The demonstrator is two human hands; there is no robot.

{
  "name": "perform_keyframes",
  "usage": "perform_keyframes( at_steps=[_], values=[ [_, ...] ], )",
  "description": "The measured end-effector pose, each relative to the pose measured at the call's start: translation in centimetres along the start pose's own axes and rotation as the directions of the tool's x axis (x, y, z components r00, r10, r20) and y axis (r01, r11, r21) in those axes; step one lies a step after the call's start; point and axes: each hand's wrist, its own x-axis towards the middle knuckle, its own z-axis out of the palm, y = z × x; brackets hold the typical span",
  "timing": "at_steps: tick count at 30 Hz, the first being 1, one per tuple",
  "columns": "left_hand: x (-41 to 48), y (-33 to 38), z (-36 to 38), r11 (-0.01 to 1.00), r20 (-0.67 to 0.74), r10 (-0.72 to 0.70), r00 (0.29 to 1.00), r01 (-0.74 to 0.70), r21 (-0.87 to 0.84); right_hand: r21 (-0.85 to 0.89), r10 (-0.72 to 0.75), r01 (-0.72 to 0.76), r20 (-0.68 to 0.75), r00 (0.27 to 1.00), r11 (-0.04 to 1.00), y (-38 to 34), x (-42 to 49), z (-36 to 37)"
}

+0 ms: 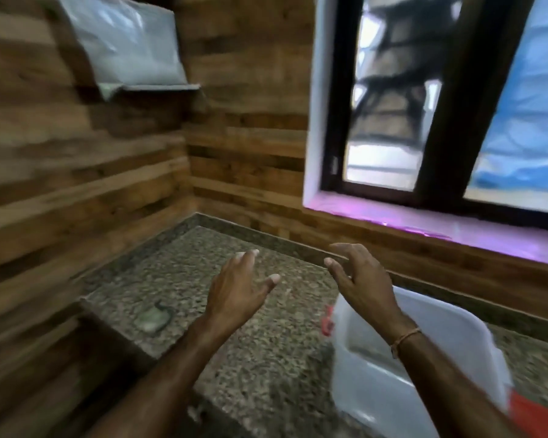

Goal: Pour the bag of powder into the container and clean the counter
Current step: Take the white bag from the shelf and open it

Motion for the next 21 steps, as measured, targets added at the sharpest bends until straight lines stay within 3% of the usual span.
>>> perform_keyframes(
  at_steps=[9, 15, 21],
  values=[
    [8.5, -11.7, -12.1, 0.984, -0.193, -0.008, 0.981, 0.042, 0.171, -0.033, -0.197, 0.204, 0.157, 0.968, 0.978, -11.3, 13.9, 8.3],
    [16.1, -16.0, -20.7, 0.951, -0.347, -0.019, 0.938, 0.124, 0.283, 0.106, -0.336, 0.321, 0.179, 0.925, 0.941, -17.4, 26.1, 11.0],
    [24.5, -18.2, -29.2, 0.913, -0.433, -0.022, 0.901, 0.195, 0.359, 0.038, -0.41, 0.408, 0.083, 0.908, 0.912, -24.1, 38.0, 13.6]
  ],
)
